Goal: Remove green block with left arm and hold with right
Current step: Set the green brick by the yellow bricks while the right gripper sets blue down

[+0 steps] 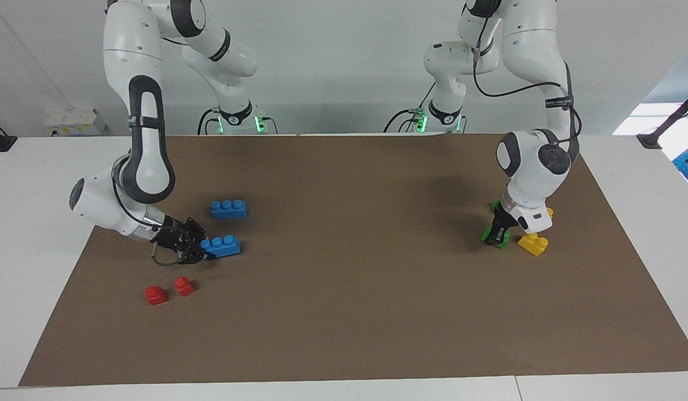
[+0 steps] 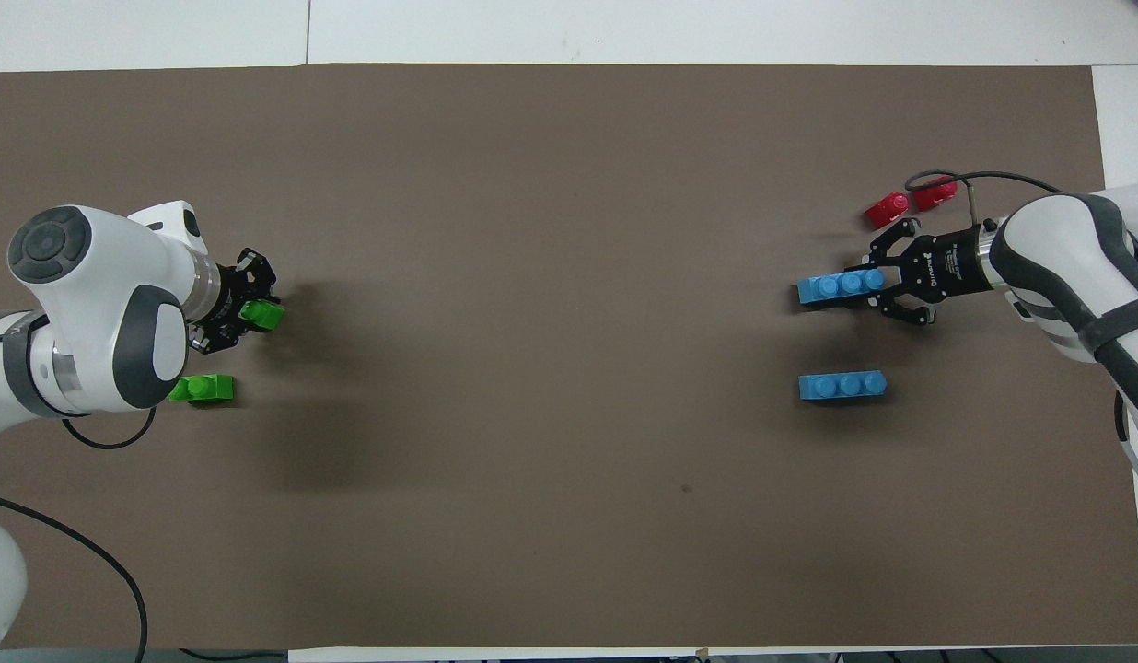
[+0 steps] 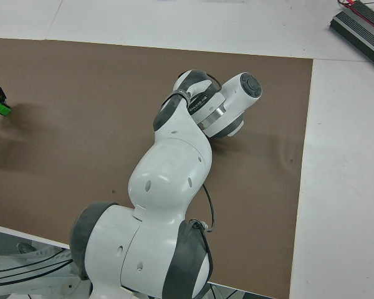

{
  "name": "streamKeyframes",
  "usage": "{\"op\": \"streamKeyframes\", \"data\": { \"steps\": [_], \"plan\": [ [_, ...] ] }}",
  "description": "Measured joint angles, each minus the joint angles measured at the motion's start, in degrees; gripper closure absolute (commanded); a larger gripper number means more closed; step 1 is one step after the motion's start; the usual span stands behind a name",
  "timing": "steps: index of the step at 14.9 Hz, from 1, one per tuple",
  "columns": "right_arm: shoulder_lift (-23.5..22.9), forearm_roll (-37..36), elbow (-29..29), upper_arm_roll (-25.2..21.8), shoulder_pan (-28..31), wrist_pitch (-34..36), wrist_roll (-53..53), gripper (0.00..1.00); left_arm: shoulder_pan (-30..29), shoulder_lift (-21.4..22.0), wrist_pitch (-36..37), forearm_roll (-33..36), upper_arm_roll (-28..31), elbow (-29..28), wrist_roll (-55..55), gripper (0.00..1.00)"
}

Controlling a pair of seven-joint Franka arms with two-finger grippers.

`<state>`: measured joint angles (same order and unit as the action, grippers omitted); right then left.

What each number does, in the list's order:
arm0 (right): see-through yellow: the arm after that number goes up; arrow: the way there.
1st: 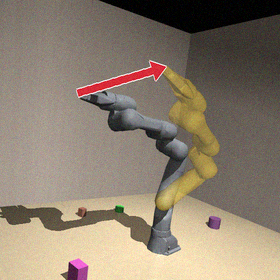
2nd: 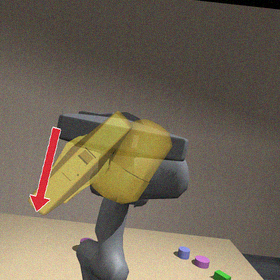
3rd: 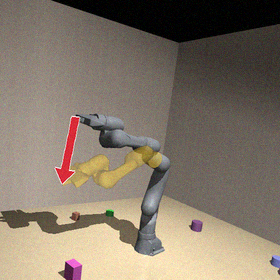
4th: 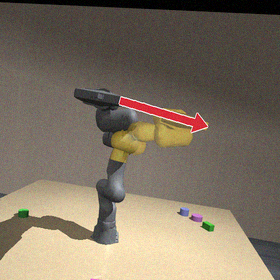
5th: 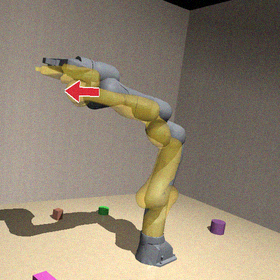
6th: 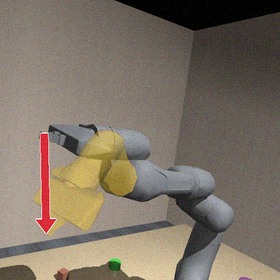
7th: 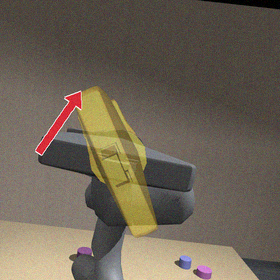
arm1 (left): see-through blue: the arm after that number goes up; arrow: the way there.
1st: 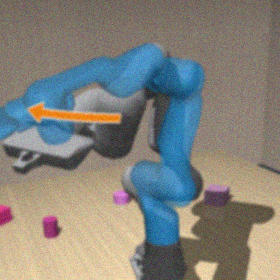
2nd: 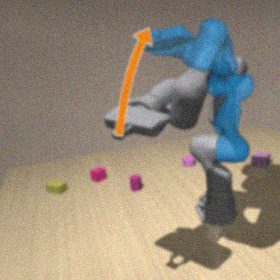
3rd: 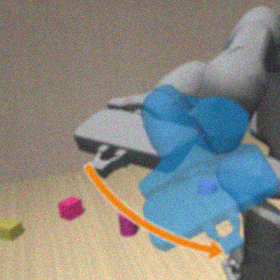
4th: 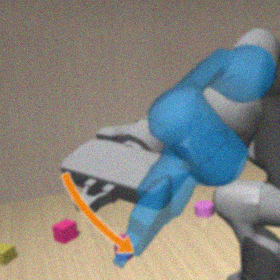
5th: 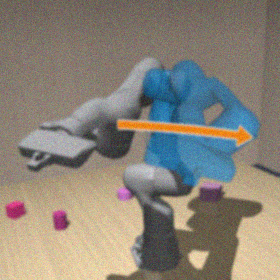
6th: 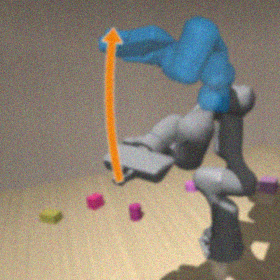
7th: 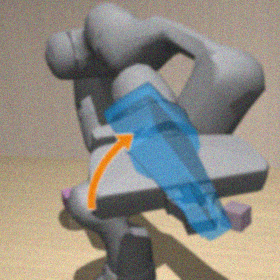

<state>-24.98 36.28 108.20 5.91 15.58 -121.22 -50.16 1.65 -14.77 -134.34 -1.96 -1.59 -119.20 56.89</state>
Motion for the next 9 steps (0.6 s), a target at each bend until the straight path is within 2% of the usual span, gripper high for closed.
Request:
{"op": "streamKeyframes", "data": {
  "steps": [7,9],
  "plan": [
    [0.4,0.0,1.4,0.3,-0.4,-4.7,-5.6,1.0,-0.2,1.1,0.5,0.0,0.0,1.0,-1.1,0.0],
    [0.5,0.0,1.4,0.3,-0.7,-5.0,-6.8,1.0,-0.3,2.2,4.0,0.0,0.0,3.4,-1.3,0.0]
  ]
}}
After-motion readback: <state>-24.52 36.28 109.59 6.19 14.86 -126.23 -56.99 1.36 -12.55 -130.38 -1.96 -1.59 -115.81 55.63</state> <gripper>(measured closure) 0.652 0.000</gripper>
